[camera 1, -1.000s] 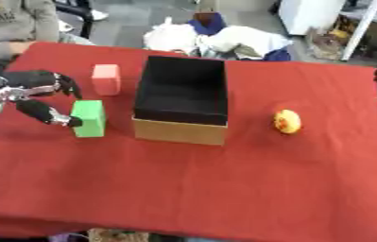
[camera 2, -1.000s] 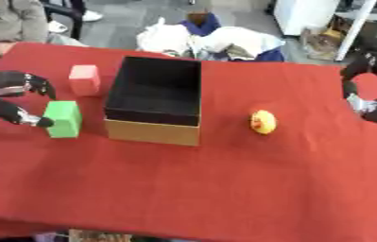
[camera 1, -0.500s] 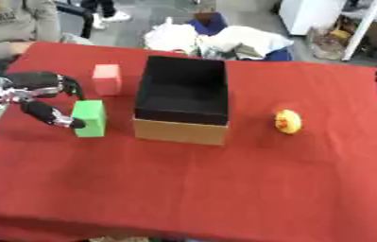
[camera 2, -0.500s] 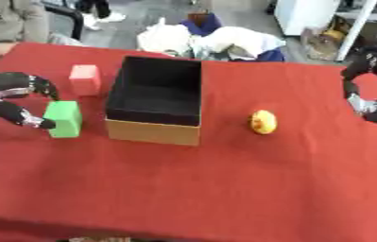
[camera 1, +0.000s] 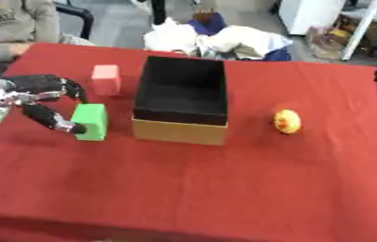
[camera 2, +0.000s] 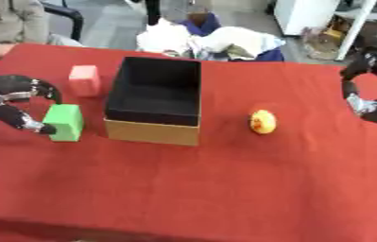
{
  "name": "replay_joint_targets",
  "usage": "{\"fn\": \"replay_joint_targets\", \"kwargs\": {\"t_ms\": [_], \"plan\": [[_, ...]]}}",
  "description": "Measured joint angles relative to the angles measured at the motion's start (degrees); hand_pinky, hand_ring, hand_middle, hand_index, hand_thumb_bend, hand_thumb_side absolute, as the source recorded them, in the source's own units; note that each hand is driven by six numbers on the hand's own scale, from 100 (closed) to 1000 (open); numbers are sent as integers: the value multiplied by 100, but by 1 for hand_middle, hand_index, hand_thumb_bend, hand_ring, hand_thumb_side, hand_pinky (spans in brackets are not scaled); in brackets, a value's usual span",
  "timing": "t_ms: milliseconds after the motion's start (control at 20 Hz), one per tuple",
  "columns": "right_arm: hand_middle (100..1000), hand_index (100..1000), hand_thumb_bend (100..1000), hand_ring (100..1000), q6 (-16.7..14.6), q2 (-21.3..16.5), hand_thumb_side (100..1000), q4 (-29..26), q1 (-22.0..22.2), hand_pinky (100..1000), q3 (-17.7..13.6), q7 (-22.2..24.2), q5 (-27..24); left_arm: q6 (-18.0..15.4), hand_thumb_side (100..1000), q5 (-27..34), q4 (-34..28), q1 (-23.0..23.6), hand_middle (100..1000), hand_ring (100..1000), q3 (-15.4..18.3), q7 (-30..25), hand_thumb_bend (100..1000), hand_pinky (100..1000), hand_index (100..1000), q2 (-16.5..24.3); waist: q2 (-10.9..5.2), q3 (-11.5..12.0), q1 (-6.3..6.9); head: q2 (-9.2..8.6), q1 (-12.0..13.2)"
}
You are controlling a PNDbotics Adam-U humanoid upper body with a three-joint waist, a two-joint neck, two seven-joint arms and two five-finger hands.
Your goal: Pick up objects on the table and place them in the box.
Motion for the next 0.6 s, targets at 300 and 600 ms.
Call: {"fn": "replay_joint_targets", "kwargs": {"t_ms": [300,600], "plan": [[589,681,100,601,0,0,263,0,2,702,0,0,0,30,664,-30,-27,7,696,679,-31,118,636,695,766,0,0,1,0,0,-11],[589,681,100,601,0,0,264,0,4,702,-1,0,0,82,324,-62,-94,43,541,528,-33,469,604,583,635,-3,-1,1,0,0,-14]]}}
